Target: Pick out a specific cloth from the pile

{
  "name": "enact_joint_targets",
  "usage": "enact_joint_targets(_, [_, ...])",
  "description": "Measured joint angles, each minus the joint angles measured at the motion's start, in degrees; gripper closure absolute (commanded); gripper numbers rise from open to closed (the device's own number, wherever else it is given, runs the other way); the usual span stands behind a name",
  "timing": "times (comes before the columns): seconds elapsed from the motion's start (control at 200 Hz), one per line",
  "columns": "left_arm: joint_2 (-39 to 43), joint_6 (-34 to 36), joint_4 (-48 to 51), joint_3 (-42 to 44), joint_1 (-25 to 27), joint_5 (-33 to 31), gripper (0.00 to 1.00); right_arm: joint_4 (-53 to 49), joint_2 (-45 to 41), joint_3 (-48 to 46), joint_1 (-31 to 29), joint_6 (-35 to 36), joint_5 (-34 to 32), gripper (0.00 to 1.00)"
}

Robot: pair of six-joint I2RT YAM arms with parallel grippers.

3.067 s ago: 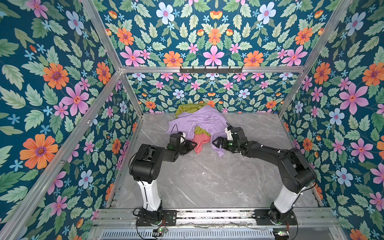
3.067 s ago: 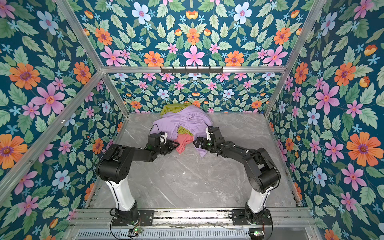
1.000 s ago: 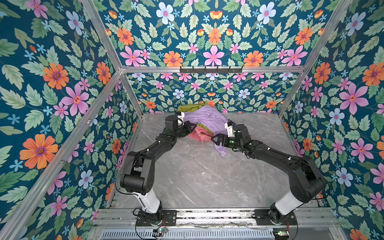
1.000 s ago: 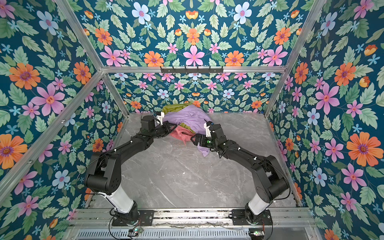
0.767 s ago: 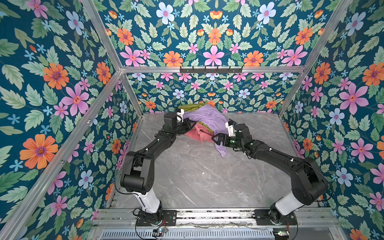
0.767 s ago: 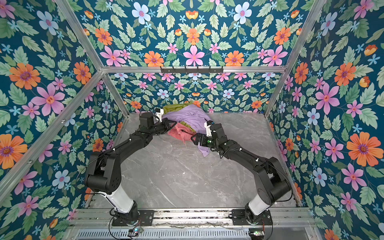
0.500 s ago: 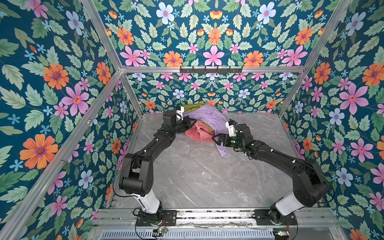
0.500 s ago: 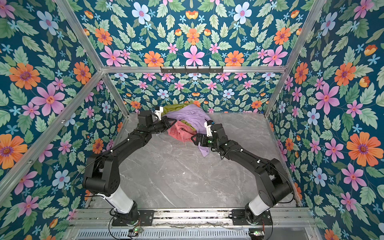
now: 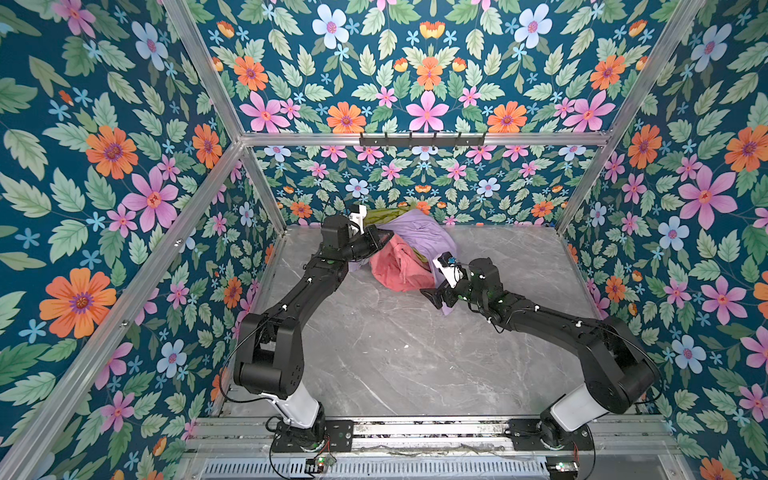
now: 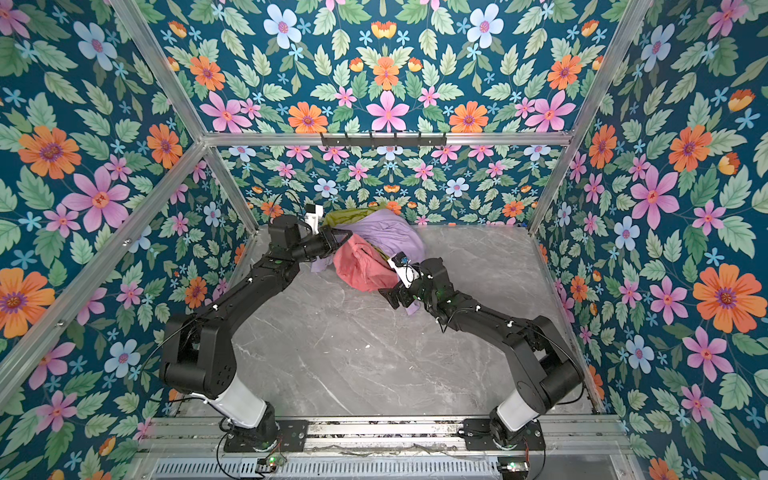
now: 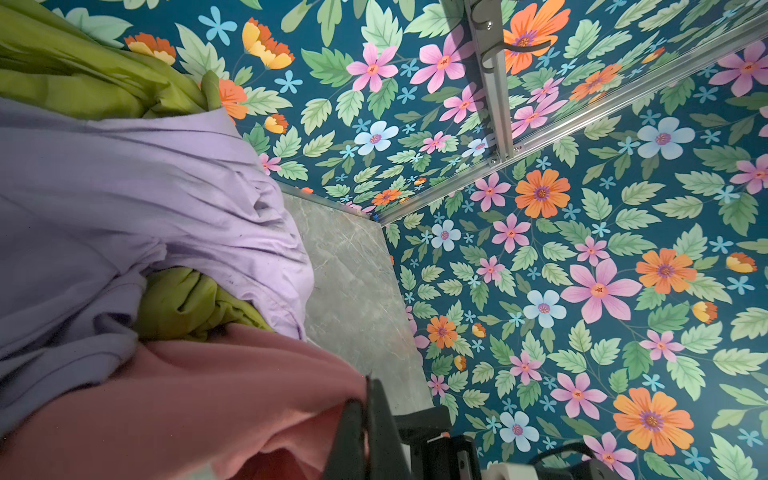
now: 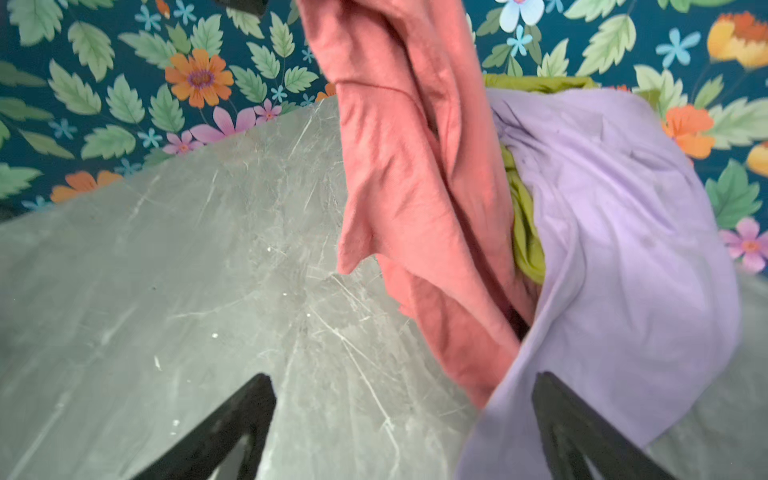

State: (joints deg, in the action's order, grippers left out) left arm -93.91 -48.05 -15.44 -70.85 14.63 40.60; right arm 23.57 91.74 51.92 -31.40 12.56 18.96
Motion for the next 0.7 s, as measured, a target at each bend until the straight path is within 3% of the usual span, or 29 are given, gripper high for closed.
enact_joint_targets(0.3, [0.1, -0.2, -0.1, 1.3, 0.0, 0.7, 1.0, 8.5, 11.5, 3.9, 0.0, 13.4, 0.5, 0.01])
enact_joint_targets(0.585, [0.1, -0.2, -0.7, 2.0, -0.2, 1.3, 1.0, 10.6, 20.3, 12.1, 0.2, 17.4, 2.1, 0.03])
enact_joint_targets(0.7, [0.5, -0.2, -0.9, 2.8, -0.3, 1.3, 1.0, 10.8, 22.4, 13.9, 0.1, 17.6, 3.1, 0.09])
